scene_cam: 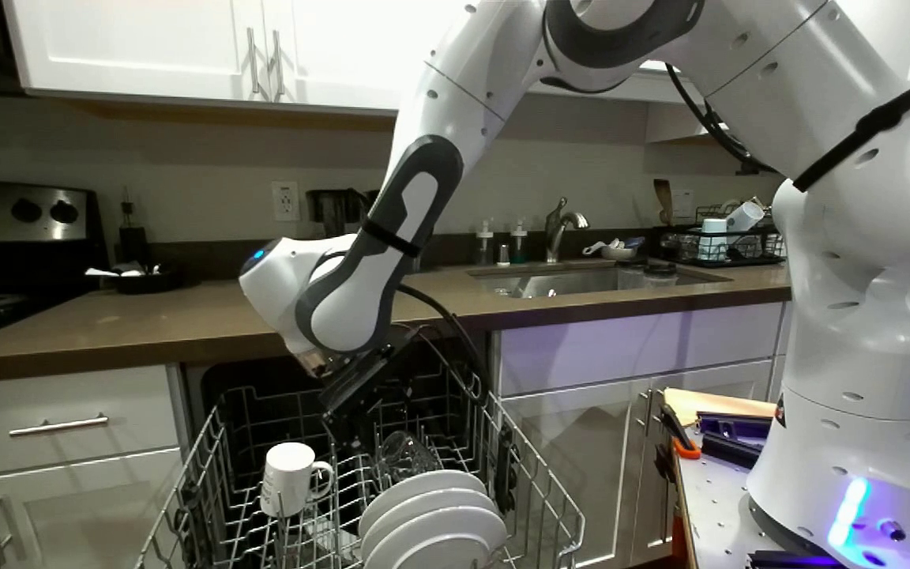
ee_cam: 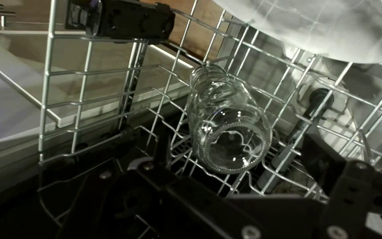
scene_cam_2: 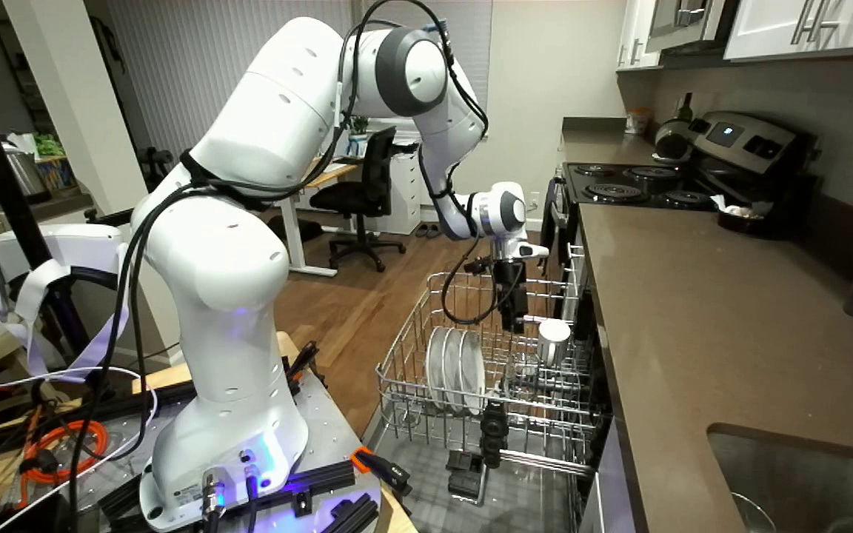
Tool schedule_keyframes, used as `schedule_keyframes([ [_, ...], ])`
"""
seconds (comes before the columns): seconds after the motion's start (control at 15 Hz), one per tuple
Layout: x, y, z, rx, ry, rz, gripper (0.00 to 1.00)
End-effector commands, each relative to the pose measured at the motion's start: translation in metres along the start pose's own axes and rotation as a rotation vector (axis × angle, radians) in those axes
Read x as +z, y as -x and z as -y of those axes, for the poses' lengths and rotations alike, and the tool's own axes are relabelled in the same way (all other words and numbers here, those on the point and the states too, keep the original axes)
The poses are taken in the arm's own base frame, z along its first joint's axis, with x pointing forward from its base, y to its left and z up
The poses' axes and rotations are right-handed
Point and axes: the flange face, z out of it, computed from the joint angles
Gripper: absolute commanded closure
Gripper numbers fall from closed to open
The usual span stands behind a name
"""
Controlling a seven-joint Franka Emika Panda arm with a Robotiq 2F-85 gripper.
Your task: Move the glass jar to the left side of the dishwasher
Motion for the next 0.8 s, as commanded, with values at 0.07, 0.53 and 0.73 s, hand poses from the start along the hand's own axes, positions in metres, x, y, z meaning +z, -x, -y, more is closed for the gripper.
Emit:
schedule_keyframes([
  [0.07,0.030,-0.018,0.013,0.048,-0.031,0.010,0.00],
  [0.53,0.081,-0.044,0.022,0.062,0.011,-0.020,0.00],
  [0.73,0.097,-0.050,0.025,0.064,0.026,-0.007,0.00],
])
